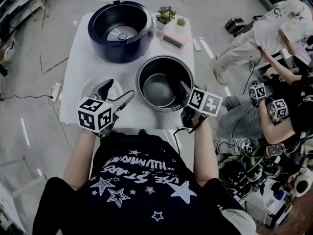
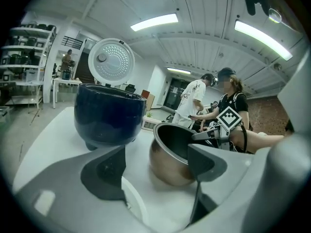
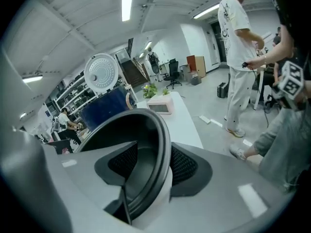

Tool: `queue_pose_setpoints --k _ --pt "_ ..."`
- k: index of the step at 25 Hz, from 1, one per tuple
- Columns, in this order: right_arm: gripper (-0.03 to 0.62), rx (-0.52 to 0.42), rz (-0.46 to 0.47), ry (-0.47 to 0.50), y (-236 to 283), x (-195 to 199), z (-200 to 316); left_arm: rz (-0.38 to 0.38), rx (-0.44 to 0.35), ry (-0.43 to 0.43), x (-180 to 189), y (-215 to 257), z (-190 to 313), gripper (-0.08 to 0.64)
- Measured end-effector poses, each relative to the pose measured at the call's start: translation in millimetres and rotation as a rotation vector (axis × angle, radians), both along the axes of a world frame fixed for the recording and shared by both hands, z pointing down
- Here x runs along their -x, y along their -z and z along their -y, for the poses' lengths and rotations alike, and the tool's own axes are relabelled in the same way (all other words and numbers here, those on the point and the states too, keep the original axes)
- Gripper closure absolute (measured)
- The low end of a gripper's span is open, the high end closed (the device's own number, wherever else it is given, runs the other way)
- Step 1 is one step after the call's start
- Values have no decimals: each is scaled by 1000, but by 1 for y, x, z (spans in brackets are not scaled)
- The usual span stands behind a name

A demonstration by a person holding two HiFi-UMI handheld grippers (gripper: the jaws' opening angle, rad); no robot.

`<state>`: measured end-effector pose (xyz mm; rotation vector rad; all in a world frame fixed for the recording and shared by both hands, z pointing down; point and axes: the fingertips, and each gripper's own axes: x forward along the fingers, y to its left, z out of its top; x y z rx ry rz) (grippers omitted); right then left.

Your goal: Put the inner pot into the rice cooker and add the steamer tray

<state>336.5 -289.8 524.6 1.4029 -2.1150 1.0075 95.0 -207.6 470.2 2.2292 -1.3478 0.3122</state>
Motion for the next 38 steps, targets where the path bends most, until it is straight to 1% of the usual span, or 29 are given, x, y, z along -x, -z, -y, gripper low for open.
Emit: queue_pose_setpoints --k 2,4,10,16,24,28,31,32,34,35,38 --pt "406 7 -34 1 -3 -5 1 -1 5 17 0 -1 0 163" --pt "477 14 -54 -2 -5 -10 1 -6 8 31 -2 0 1 163" --pt "505 -12 -59 -25 -1 -11 5 -12 16 35 -17 5 9 163" --pt "508 -40 13 -46 3 -10 5 20 33 15 -31 2 22 163" --pt "508 -116 69 0 21 -1 3 57 99 31 -36 -9 42 169" --pt "508 -168 99 26 31 5 -2 60 158 28 -38 -23 42 189" --pt "509 -202 123 53 39 13 -4 90 206 21 -39 -35 39 222" --pt "511 -210 124 58 42 14 -4 106 216 27 -38 -38 39 266" --pt "512 -219 121 64 48 17 -5 129 237 58 -31 -44 38 411" --pt "512 -219 122 67 49 19 -6 120 252 75 -28 -47 37 440" --pt "514 -215 127 69 52 23 -11 30 311 102 -25 -53 31 466"
